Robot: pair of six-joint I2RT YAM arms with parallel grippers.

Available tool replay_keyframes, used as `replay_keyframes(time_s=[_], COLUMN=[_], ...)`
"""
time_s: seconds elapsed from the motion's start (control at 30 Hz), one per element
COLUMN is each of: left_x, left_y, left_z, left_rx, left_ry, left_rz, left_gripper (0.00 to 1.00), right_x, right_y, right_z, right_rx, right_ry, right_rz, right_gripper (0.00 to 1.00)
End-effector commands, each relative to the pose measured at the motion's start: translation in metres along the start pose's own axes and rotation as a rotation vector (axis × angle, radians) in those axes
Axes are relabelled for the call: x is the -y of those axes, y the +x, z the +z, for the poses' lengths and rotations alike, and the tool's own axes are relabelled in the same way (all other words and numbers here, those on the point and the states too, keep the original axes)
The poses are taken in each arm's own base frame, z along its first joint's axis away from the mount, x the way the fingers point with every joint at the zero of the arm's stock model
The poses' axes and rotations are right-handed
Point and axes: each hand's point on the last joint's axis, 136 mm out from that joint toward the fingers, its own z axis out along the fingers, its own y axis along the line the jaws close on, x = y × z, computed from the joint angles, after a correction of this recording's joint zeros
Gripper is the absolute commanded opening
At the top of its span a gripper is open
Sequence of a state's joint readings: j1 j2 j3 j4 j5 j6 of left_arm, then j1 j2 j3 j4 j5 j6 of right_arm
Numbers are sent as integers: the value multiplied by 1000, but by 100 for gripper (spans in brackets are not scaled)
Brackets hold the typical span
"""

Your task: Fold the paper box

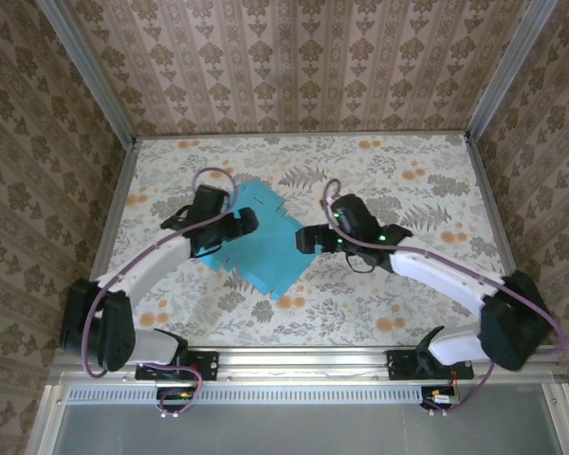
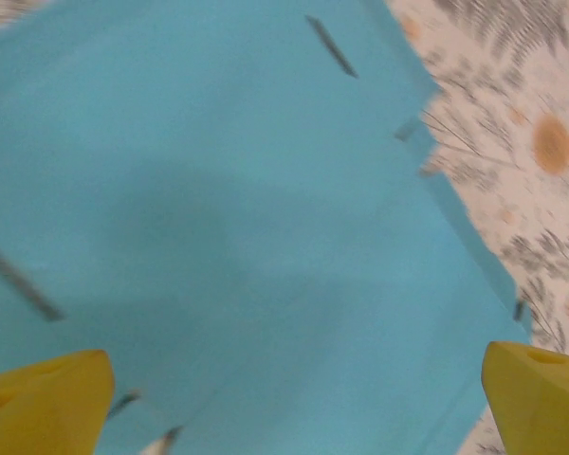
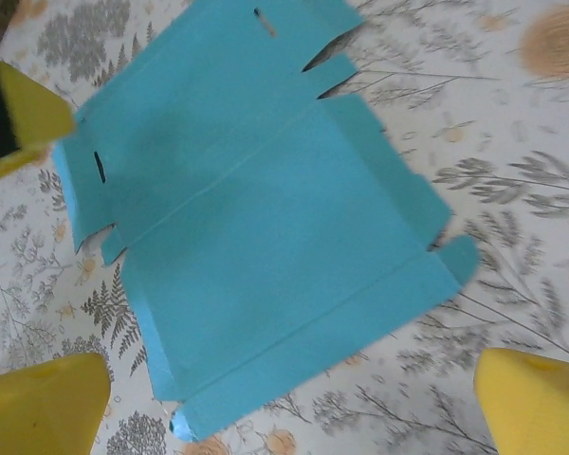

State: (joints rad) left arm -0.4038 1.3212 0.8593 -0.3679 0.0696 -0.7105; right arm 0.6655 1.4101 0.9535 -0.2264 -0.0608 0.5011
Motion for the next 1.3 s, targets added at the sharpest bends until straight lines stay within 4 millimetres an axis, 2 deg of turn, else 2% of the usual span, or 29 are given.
replay_keyframes(time_s=[0.0,0.13,0.27,0.37,0.5,0.7,0.97,1.13,1.2,1.27], left_x=[-29,-57,-71,-77,-80,-79,-74,-61,-53,-46], left_y=[6,5,13,22,28,31,38,46,47,47], left_z=[-16,-35,-46,-46,-45,-39,-21,-3,2,8], left_rx=[-19,2,23,28,30,34,16,-24,-34,-46], left_ry=[8,2,31,57,96,139,204,226,239,253], left_rz=[-36,-89,-127,-154,-194,-219,-232,-190,-177,-167], left_gripper=[100,100,100,100,100,100,100,100,100,99], right_x=[-16,-23,-16,-6,18,52,97,95,87,70], right_y=[-8,-8,1,13,31,60,92,105,104,93], right_z=[32,72,103,115,120,105,51,30,25,15], right_rx=[-27,-74,-111,-136,-150,-154,-81,-73,-82,-64], right_ry=[-14,-27,-7,10,47,127,295,251,208,126], right_rz=[-6,38,77,107,177,239,325,353,334,294], right_gripper=[100,100,100,100,100,100,100,100,100,100])
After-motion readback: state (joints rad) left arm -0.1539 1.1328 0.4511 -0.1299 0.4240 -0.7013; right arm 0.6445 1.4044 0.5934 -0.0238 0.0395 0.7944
